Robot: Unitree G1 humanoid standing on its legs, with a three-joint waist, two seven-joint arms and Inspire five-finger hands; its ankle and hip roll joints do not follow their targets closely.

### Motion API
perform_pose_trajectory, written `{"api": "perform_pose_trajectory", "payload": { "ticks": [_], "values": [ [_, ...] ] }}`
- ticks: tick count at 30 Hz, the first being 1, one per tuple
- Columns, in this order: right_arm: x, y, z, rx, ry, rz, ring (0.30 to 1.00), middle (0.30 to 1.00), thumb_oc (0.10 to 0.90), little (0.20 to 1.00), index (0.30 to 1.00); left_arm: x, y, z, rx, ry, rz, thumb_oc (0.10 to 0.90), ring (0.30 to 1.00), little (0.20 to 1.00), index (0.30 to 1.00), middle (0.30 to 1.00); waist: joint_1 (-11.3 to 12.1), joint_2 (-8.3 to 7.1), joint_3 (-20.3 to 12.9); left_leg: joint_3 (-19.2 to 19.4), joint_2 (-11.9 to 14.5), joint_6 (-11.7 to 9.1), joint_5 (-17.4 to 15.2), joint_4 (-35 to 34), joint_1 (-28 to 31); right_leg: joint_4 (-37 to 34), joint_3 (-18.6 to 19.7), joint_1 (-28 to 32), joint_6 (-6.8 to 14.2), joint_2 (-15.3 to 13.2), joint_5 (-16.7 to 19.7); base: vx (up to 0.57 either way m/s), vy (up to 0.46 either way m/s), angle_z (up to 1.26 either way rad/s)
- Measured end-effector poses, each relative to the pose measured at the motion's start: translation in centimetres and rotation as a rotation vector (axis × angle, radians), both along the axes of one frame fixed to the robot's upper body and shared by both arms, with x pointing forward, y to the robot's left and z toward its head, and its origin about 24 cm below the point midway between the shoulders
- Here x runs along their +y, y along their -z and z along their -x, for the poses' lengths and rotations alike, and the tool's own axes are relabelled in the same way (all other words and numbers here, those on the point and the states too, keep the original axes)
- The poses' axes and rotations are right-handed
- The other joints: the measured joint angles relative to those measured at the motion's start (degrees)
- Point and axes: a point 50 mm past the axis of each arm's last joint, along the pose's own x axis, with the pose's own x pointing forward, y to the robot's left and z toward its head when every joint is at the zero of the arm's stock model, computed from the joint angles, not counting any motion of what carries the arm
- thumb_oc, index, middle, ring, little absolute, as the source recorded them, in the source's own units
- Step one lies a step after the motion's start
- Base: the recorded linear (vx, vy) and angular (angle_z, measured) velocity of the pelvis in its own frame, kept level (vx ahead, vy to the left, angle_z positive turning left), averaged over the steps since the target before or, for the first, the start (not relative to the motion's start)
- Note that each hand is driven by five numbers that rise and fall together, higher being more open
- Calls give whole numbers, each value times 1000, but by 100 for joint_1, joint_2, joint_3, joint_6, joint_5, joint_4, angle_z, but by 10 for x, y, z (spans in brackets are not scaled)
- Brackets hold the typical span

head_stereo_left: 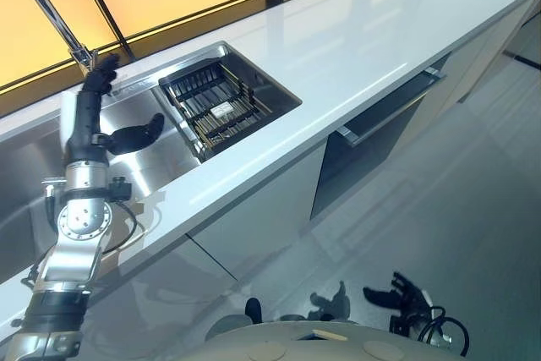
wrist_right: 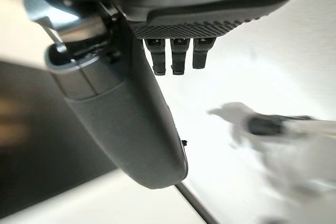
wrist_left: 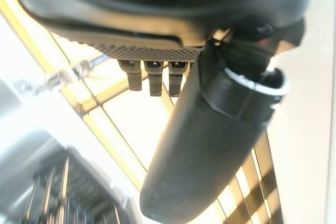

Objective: Pick up plates and place into dishwasher.

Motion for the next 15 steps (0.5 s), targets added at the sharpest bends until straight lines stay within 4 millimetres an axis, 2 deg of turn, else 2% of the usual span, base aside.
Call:
{"api": "perform_pose_trajectory", "payload": {
  "ticks": [2, 5, 15],
  "values": [
    [1, 5, 8, 90, -94, -4, 900, 900, 800, 900, 900, -5, 0, -5, 20, 32, 31, 800, 900, 900, 900, 900, 1, -51, -38, 1, 3, -4, 3, 0, 9, 0, 2, 7, -6, 4, 4, 0, 0, 0],
    [1, 6, 12, 137, -182, -1, 900, 900, 800, 900, 900, -6, 0, -8, 36, 41, 70, 800, 900, 900, 900, 900, -21, -95, -66, 11, 6, 3, -1, -1, 52, 0, 64, 30, -8, 4, 6, 2, -9, -6],
    [7, 5, 5, 139, -299, 24, 900, 900, 800, 900, 900, -13, 8, -11, 48, 67, 221, 800, 900, 900, 900, 900, -12, -119, -145, 31, 14, 35, 13, 0, 104, -1, 87, 79, -41, 2, 27, -1, -1, 0]
  ]
}}
